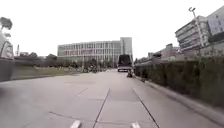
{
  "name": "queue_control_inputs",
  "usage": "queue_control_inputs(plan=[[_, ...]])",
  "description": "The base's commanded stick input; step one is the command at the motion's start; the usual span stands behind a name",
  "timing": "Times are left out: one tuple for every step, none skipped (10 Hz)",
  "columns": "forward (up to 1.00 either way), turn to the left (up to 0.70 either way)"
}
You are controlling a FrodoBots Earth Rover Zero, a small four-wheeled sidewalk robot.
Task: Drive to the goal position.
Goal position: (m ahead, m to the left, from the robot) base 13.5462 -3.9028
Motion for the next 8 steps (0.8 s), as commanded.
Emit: queue_control_inputs(plan=[[0.7, 0.0], [0.7, 0.0], [0.7, 0.0], [0.7, 0.0], [0.7, 0.0], [0.7, 0.0], [0.7, 0.0], [0.7, 0.0]])
